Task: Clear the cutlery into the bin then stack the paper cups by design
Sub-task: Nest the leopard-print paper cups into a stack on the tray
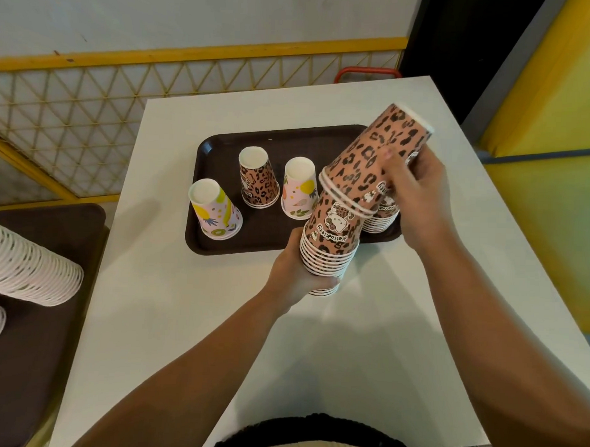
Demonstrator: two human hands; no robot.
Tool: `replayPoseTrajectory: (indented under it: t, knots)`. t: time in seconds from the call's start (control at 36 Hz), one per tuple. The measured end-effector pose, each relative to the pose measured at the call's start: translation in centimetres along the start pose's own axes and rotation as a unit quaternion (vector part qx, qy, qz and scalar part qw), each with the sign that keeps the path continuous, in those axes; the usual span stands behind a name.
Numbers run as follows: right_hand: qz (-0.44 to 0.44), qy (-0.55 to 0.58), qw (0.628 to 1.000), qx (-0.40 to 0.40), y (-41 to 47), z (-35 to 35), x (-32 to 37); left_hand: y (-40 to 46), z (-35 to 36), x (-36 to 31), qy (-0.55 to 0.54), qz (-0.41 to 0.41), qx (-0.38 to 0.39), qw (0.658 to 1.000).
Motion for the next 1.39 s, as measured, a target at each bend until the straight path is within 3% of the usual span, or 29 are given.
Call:
replayPoseTrajectory:
  t: [0.11,0.19,0.31,0.56,0.72,0.81,0.89,0.94,1.39]
  knots:
    - [-0.019,0.076,0.994,-0.08,1.3,-1.5,1.1,0.0,0.0,0.1,0.0,-0.002,-0.003,1.0]
    - [-0.073,0.009,0.985,-0.159,2.2,-2.6,1.5,0.0,-0.1,0.1,0.003,-0.004,-0.002,1.0]
    - [-0.105,-0.102,0.973,-0.18,3.0,-3.4,0.2,0.1,0.0,0.0,0.009,-0.001,-0.003,1.0]
    - [-0.054,-0.234,0.964,-0.115,3.3,-3.4,-3.8,0.1,0.2,-0.3,0.014,0.008,0.0,1.0]
    - [-0.113,-0.227,0.959,-0.124,1.4,-2.3,-2.4,0.1,0.2,-0.2,0.009,0.008,-0.005,1.0]
    - [-0.12,-0.174,0.977,-0.038,0.2,-1.1,-1.7,0.2,0.3,-0.3,0.009,0.012,-0.01,1.0]
    - [-0.04,-0.146,0.982,0.112,-0.8,0.4,-2.2,0.1,0.5,-0.5,0.006,0.018,-0.018,1.0]
    - [0.001,-0.137,0.977,0.163,-1.3,1.0,-2.7,0.1,0.6,-0.8,0.005,0.022,-0.021,1.0]
    - [0.014,-0.106,0.993,0.051,-0.5,0.3,-1.1,-0.2,0.7,-1.0,0.01,0.01,-0.01,1.0]
Point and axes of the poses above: each hand's wrist, its own y-axis towards the middle knuckle, its own z-axis out of the palm, x = y × z, the point moved 3 cm from there along y, towards the middle knuckle, and after that the axes turned 2 degrees about y, right-handed, at the moved point
